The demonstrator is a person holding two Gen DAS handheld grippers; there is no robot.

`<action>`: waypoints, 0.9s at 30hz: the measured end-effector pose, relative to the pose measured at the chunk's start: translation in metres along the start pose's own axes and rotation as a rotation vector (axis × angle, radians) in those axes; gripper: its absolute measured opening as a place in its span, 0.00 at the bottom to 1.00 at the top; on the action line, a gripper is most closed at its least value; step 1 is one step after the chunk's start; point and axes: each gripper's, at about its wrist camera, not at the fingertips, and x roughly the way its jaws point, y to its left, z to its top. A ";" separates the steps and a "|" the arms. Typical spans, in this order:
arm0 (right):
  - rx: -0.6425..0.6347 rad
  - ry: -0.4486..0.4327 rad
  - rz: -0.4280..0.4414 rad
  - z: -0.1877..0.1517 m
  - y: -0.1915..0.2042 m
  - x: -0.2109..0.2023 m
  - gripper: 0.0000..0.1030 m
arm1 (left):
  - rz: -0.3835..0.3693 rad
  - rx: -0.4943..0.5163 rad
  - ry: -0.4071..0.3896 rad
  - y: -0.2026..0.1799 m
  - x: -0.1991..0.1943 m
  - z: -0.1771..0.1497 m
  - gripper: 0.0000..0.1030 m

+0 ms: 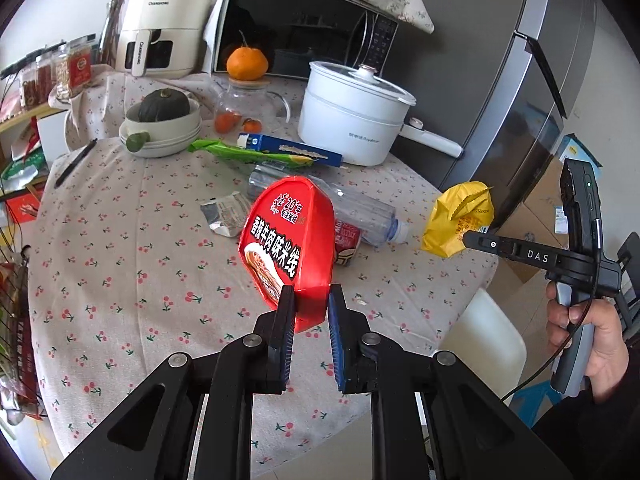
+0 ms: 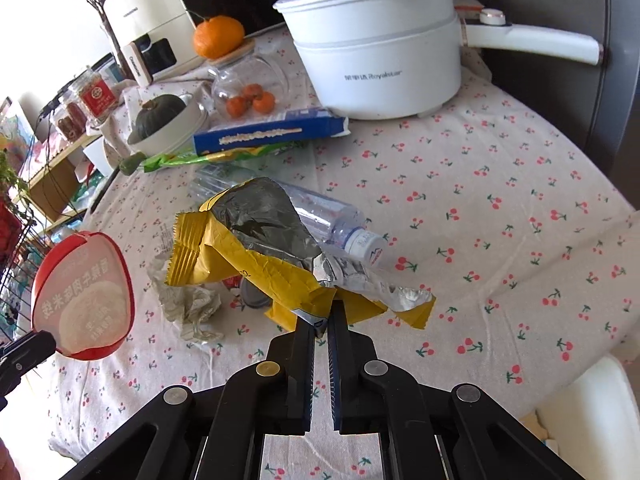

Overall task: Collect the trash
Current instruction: 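Reach the right tool to the yellow chip bag and close on it, then carry the noodle lid and chip bag over the white bin and release both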

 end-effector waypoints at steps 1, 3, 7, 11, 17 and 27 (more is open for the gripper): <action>-0.004 -0.008 -0.002 -0.001 -0.001 -0.007 0.05 | -0.013 0.009 0.002 -0.005 0.000 -0.001 0.16; -0.009 -0.021 -0.012 -0.002 -0.003 -0.019 0.05 | -0.034 0.032 0.008 -0.018 0.001 -0.004 0.16; -0.004 -0.032 -0.047 -0.008 -0.016 -0.044 0.05 | -0.077 0.083 0.031 -0.049 0.008 -0.012 0.16; 0.010 -0.042 -0.091 -0.021 -0.037 -0.069 0.05 | -0.123 0.151 0.055 -0.084 0.014 -0.022 0.16; 0.064 -0.027 -0.162 -0.047 -0.072 -0.100 0.05 | -0.198 0.252 0.087 -0.139 0.020 -0.037 0.16; 0.195 0.004 -0.247 -0.078 -0.116 -0.134 0.05 | -0.332 0.362 0.198 -0.209 0.042 -0.074 0.16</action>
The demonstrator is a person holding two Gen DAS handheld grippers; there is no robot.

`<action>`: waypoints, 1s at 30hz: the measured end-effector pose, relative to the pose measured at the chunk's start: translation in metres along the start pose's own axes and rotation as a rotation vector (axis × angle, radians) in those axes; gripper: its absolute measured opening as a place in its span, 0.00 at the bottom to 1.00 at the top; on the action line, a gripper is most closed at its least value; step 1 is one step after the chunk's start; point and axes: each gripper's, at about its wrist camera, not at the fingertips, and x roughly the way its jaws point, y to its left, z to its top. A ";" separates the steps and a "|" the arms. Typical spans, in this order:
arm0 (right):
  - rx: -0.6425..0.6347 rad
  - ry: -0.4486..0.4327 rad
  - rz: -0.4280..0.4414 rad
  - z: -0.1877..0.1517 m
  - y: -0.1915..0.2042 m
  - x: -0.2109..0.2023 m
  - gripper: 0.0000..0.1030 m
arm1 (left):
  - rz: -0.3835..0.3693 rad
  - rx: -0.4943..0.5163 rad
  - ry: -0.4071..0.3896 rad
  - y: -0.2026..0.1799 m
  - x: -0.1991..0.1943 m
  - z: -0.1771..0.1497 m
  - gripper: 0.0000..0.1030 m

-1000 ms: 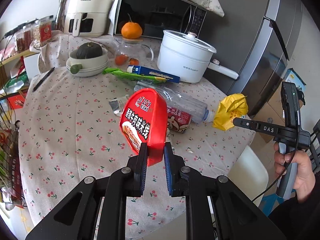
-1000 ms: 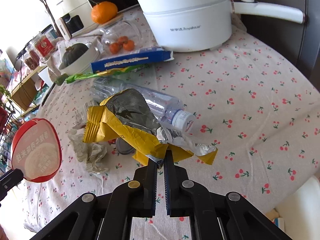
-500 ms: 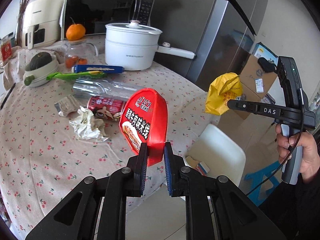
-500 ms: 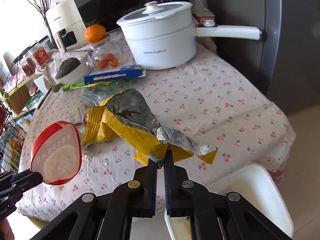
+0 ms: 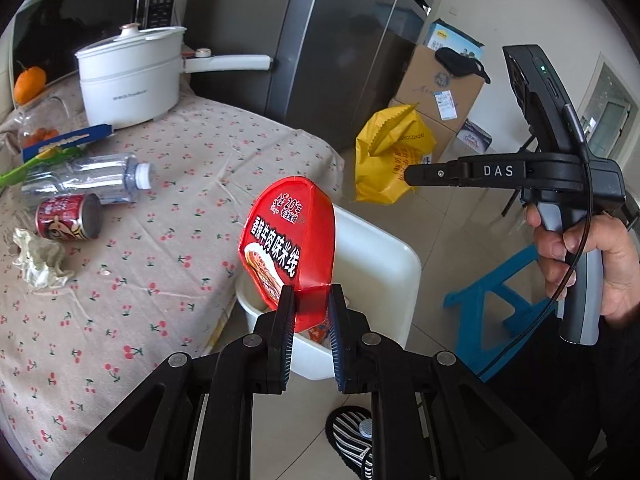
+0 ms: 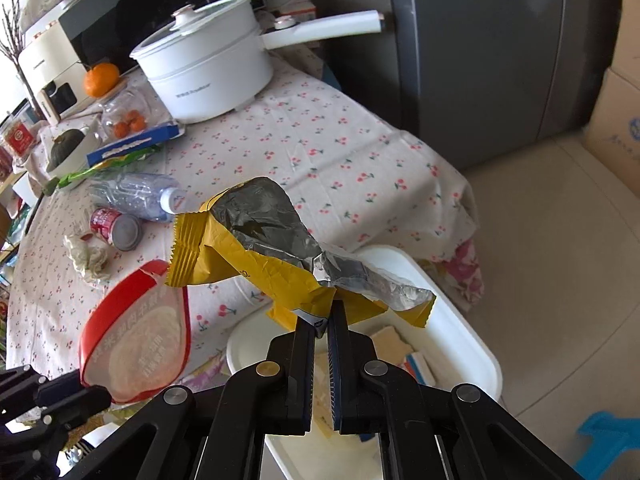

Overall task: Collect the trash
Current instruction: 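Carry the noodle lid and chip bag over the white bin and release both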

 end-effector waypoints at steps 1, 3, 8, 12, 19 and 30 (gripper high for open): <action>0.009 0.005 -0.005 -0.002 -0.004 -0.001 0.05 | -0.015 0.000 0.010 -0.004 0.005 -0.001 0.17; 0.020 0.013 -0.022 -0.005 -0.009 -0.001 0.05 | -0.037 0.001 0.029 -0.008 0.016 -0.001 0.16; 0.044 0.030 -0.049 -0.010 -0.020 -0.002 0.05 | -0.054 0.007 0.051 -0.013 0.043 0.002 0.16; 0.059 0.054 -0.069 -0.014 -0.027 0.004 0.05 | -0.056 0.009 0.054 -0.013 0.060 0.007 0.16; 0.082 0.090 -0.104 -0.018 -0.041 0.013 0.05 | -0.010 -0.007 0.061 -0.007 0.073 0.016 0.17; 0.063 0.190 -0.113 -0.025 -0.045 0.043 0.06 | 0.179 -0.070 0.067 0.036 0.030 0.008 0.66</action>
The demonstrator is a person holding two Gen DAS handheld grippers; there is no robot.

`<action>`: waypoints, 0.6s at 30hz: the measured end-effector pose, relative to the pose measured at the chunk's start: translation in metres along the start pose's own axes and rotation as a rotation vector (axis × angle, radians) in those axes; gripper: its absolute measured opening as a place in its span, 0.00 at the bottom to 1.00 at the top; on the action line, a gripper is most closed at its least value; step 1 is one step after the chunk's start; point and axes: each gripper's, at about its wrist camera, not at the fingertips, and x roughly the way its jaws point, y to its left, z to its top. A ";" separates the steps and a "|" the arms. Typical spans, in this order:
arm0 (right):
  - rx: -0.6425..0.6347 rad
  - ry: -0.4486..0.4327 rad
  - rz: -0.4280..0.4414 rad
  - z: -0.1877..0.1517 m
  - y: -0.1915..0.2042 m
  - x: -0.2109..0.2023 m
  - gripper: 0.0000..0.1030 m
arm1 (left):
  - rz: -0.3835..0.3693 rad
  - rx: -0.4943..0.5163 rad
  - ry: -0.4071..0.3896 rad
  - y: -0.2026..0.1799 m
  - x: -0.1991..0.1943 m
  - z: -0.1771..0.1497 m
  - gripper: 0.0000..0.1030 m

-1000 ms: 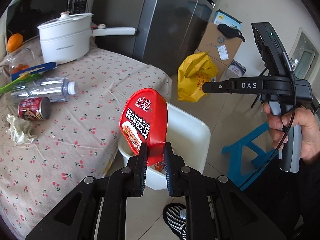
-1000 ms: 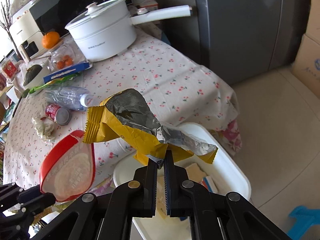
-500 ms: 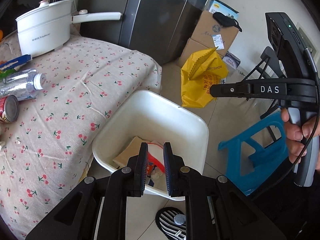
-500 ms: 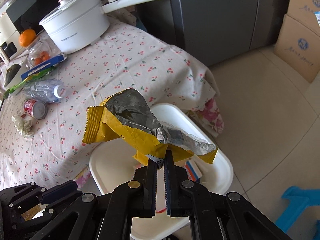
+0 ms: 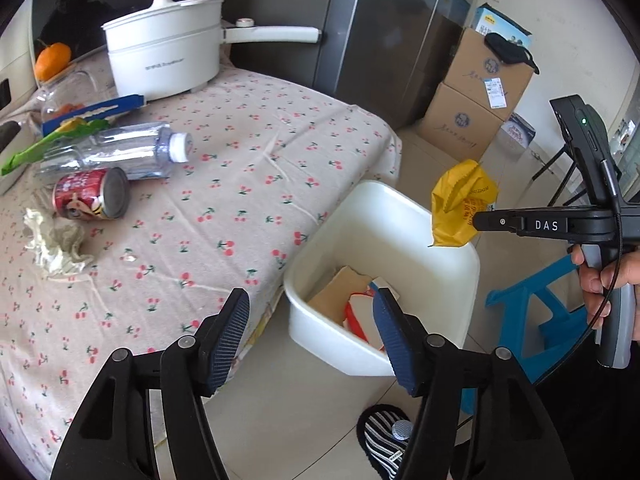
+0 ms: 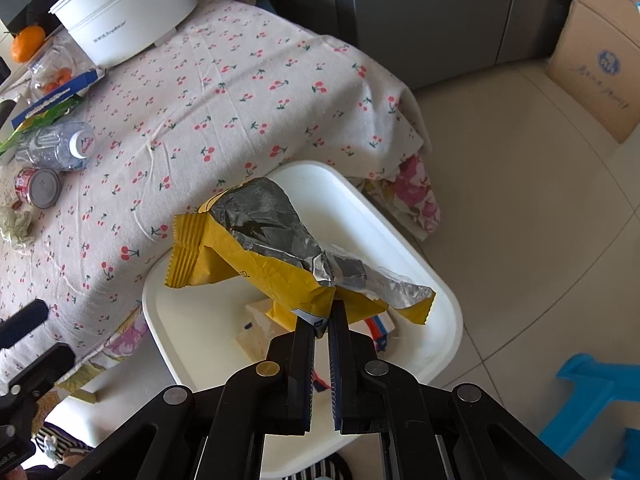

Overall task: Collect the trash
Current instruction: 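Carry the noodle lid and chip bag over the white bin and release both, then grasp the white crumpled tissue with the left tool while the right tool reaches the red milk can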

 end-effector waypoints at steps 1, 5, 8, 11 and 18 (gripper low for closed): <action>-0.005 0.005 -0.002 0.000 0.001 0.003 0.06 | 0.016 -0.010 -0.001 0.007 -0.004 -0.002 0.69; -0.008 0.041 -0.007 0.000 0.007 0.014 0.08 | 0.082 -0.045 -0.004 0.031 -0.019 -0.010 0.78; 0.021 0.074 0.010 0.002 0.012 0.020 0.19 | 0.115 -0.069 -0.008 0.049 -0.031 -0.016 0.83; 0.010 0.058 0.016 0.005 0.030 0.017 0.54 | 0.138 -0.099 -0.011 0.065 -0.043 -0.021 0.87; -0.100 -0.022 0.059 0.014 0.096 -0.001 0.72 | 0.204 -0.163 -0.036 0.106 -0.073 -0.033 0.96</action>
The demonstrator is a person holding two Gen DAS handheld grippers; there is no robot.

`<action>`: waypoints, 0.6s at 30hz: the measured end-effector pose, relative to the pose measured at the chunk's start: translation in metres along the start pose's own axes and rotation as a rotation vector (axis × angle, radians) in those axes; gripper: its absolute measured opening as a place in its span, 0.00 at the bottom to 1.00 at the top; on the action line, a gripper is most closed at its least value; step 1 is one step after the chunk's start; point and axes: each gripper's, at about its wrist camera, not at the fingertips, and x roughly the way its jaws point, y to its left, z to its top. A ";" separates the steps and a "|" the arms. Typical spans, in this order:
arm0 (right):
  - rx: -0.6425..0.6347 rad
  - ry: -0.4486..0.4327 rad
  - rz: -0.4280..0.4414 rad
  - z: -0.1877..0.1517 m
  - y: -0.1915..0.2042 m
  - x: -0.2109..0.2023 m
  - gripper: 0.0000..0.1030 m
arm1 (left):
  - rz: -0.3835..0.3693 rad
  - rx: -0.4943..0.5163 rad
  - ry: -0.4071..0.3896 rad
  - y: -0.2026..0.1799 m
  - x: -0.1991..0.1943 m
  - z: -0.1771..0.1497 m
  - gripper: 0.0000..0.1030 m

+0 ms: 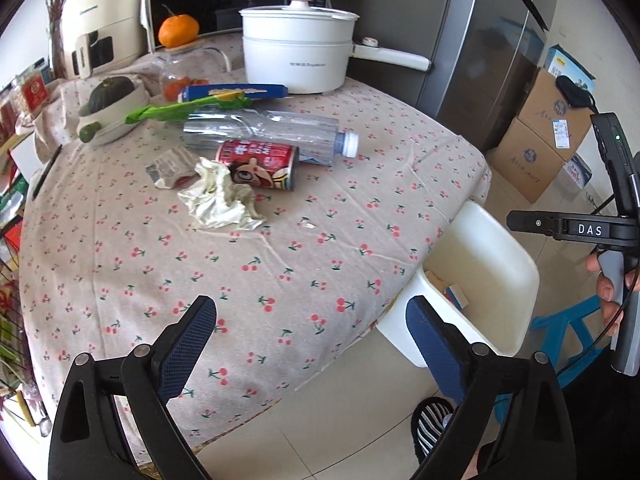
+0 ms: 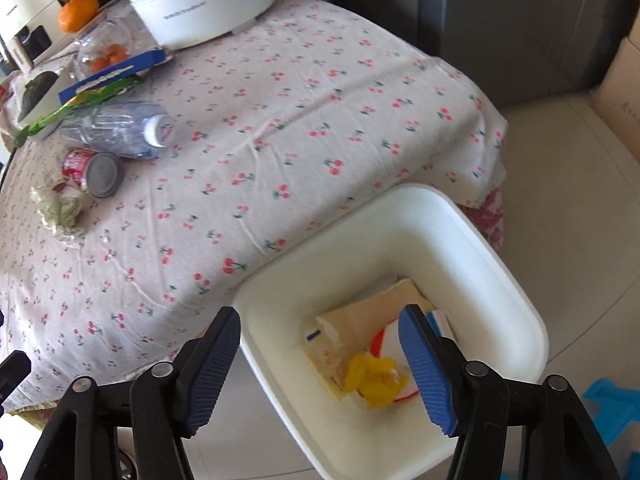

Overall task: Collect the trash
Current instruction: 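Grasp the white crumpled tissue with the left tool while the right tool reaches the red milk can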

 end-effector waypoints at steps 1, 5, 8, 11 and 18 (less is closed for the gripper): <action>-0.016 -0.016 0.007 0.001 0.010 0.000 0.76 | 0.012 -0.006 -0.003 0.007 -0.003 -0.001 0.97; -0.108 -0.026 -0.019 0.009 0.049 0.011 0.80 | 0.052 -0.045 -0.012 0.040 -0.010 -0.005 1.00; -0.144 -0.016 -0.022 0.019 0.073 0.020 0.80 | 0.073 -0.079 -0.007 0.063 -0.008 -0.005 1.00; -0.166 -0.028 0.000 0.030 0.096 0.025 0.80 | 0.084 -0.099 -0.004 0.077 -0.001 -0.002 1.00; -0.226 -0.116 0.025 0.046 0.126 0.042 0.86 | 0.052 -0.118 0.002 0.081 0.026 0.023 1.00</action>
